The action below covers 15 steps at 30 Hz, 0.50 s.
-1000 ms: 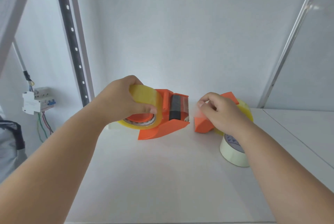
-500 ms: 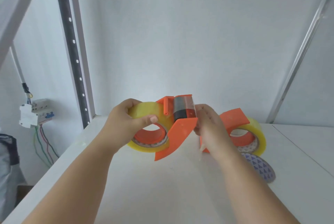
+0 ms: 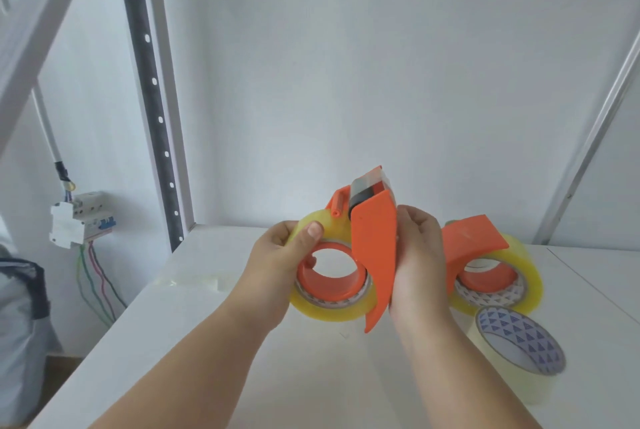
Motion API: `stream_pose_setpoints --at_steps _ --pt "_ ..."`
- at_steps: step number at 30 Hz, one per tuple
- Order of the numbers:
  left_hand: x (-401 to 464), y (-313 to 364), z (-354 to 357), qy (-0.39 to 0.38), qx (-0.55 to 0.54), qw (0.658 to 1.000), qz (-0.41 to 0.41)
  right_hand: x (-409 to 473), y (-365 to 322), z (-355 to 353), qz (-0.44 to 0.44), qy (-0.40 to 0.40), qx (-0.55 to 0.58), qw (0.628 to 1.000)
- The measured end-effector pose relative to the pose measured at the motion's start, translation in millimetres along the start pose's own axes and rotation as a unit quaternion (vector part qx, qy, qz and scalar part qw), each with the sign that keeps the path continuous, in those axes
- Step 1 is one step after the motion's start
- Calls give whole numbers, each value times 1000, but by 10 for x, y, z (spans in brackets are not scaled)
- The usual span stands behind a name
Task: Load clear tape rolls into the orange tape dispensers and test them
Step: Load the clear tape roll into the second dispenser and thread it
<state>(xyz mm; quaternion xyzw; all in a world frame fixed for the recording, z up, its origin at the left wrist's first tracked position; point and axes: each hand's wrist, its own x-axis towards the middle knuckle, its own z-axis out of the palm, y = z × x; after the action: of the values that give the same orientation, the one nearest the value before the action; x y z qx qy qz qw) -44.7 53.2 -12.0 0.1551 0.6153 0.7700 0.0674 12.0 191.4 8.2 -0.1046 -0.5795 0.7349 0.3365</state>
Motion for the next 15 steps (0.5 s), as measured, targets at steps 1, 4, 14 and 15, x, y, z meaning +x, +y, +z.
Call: stream_pose_setpoints --at_steps 1,4,14,15 --pt "-1 -19 -7 -2 -7 1000 -5 -12 17 -3 5 -4 12 1000" --pt "-15 -55 -31 -10 -26 1000 -12 -79 42 -12 -21 -7 -4 1000" --pt "-23 -115 -61 -8 -83 995 -56 -74 65 -38 -77 -50 -100 991" --pt "-32 -121 -55 -11 -92 994 -62 -76 78 -53 -79 -55 -108 990"
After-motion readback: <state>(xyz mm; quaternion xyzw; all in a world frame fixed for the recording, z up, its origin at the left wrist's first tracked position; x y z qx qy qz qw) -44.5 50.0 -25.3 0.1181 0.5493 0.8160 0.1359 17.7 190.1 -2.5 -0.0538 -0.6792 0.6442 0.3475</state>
